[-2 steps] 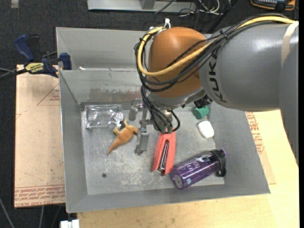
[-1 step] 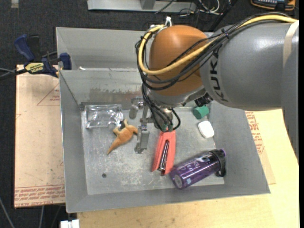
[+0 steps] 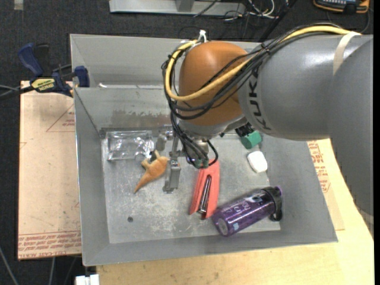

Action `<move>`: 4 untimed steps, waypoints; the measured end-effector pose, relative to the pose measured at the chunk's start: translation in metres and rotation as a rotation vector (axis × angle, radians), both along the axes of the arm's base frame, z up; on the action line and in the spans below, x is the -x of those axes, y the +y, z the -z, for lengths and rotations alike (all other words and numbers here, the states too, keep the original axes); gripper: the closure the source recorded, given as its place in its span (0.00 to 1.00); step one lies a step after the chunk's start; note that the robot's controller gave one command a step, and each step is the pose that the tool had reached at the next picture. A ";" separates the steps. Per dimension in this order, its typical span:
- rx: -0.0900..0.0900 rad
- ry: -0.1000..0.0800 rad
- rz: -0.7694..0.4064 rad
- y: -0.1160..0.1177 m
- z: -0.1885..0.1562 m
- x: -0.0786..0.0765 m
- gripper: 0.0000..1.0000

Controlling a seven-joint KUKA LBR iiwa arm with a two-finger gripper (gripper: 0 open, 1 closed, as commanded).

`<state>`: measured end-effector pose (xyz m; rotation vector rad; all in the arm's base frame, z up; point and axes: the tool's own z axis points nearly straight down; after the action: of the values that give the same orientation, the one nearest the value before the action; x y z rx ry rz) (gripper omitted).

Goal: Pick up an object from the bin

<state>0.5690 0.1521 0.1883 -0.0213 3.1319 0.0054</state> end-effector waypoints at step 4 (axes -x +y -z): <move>0.002 -0.015 -0.445 -0.032 0.114 -0.016 1.00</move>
Offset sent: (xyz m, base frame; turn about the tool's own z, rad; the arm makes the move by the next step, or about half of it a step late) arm 0.0167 -0.0119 -0.0916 -0.3360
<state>0.5852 0.1199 0.0742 -0.7088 3.0361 0.0060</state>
